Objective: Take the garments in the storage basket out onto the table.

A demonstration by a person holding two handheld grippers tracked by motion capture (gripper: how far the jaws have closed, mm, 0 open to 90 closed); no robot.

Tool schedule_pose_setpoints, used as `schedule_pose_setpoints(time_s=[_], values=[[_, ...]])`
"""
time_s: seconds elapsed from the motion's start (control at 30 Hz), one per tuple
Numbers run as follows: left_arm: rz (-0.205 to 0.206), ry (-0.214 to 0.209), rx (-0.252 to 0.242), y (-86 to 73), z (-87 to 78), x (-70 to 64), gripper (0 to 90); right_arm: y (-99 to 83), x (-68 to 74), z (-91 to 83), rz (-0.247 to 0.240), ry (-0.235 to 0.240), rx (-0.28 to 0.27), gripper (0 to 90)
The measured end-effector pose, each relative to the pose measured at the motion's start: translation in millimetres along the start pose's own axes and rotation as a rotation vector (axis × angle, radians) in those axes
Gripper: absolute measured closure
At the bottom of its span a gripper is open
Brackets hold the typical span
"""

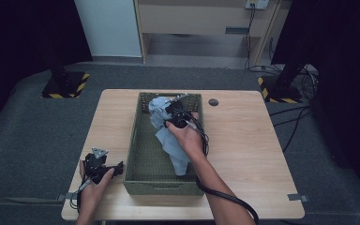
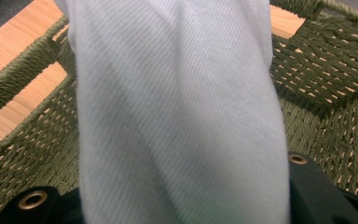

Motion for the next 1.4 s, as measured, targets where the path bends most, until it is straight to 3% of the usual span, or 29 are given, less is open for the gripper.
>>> schedule_pose_setpoints(time_s=[0.8, 1.4], values=[[-0.001, 0.001, -0.001, 0.0, 0.1, -0.1, 0.0, 13.5, 7.9, -42.7, -0.027, 0.022, -0.039, 57.6], [-0.001, 0.001, -0.002, 0.0, 0.1, -0.1, 0.0, 17.0, 3.4, -59.5, -0.020, 0.023, -0.056, 57.6]])
Point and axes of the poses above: each handheld gripper's, and its own axes: z roughly forward along the jaws, y roughly out of its top, x roughly to its left, the point moved 3 cm from there along z, roughly forward along the jaws, and after that the axes turned 14 degrees about z, right-handed, at the moved point
